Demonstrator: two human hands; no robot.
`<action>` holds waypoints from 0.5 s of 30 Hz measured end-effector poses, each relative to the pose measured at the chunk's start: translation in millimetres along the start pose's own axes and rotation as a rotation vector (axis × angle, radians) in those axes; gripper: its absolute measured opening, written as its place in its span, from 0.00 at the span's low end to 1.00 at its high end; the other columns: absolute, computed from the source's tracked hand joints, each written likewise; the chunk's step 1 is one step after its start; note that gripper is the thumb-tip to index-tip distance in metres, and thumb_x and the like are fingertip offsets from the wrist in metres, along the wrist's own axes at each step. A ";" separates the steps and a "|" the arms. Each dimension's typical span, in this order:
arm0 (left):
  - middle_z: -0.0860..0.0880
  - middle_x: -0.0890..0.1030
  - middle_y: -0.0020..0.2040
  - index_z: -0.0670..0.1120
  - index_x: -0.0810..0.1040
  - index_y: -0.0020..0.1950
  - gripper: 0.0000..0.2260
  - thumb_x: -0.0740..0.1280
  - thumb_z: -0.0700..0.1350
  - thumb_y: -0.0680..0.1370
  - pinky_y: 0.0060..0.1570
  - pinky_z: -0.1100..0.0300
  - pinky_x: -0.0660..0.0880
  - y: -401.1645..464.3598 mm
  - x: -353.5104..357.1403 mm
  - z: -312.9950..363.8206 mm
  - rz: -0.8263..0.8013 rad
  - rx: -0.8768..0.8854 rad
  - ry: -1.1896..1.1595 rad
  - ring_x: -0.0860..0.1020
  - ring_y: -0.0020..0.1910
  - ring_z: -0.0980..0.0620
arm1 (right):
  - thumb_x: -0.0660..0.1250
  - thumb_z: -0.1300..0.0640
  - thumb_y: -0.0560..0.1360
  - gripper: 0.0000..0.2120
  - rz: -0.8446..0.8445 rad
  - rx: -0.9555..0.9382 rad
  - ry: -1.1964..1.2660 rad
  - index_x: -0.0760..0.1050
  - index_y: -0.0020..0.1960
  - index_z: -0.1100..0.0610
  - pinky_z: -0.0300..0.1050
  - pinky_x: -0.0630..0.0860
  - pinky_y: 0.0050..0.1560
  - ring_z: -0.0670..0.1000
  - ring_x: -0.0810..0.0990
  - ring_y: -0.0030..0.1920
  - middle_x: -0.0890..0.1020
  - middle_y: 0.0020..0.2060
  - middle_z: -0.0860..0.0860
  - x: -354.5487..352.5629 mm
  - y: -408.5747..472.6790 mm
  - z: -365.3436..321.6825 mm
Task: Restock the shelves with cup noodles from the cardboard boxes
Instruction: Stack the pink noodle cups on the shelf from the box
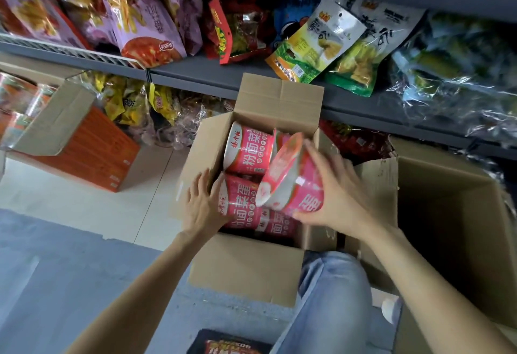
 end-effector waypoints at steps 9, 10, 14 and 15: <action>0.38 0.61 0.72 0.38 0.44 0.77 0.45 0.71 0.51 0.72 0.65 0.51 0.63 0.9 12.5 24.5 -0.133 -0.230 -0.119 0.65 0.67 0.41 | 0.79 0.38 0.52 0.63 0.321 0.289 0.764 0.44 0.77 0.43 0.52 0.71 0.67 0.43 0.68 0.68 0.65 0.71 0.45 10.1 -18.6 60.7; 0.38 0.60 0.73 0.39 0.43 0.77 0.47 0.71 0.53 0.72 0.66 0.52 0.63 -3.0 14.3 26.1 -0.124 -0.272 -0.109 0.65 0.68 0.42 | 0.79 0.39 0.52 0.63 0.337 0.298 0.781 0.45 0.77 0.43 0.51 0.71 0.67 0.42 0.67 0.68 0.64 0.71 0.45 15.4 -20.5 61.0; 0.40 0.55 0.75 0.41 0.44 0.77 0.55 0.73 0.64 0.65 0.69 0.48 0.59 -10.2 17.7 42.4 0.014 -0.407 -0.094 0.57 0.73 0.41 | 0.79 0.38 0.52 0.62 0.376 0.341 0.819 0.46 0.76 0.42 0.50 0.69 0.69 0.43 0.66 0.69 0.64 0.71 0.45 27.7 -24.2 63.6; 0.39 0.52 0.76 0.41 0.43 0.77 0.56 0.72 0.67 0.64 0.70 0.47 0.57 -7.8 21.7 49.8 0.022 -0.421 -0.079 0.54 0.74 0.41 | 0.79 0.39 0.52 0.63 0.382 0.348 0.839 0.45 0.76 0.42 0.51 0.69 0.69 0.43 0.66 0.69 0.63 0.71 0.45 30.0 -25.1 66.4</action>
Point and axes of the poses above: each hand's wrist, its own y-axis towards the middle knuckle, its own x-axis out of the palm, z = x × y, the point moved 8 cm from there along y, towards the middle knuckle
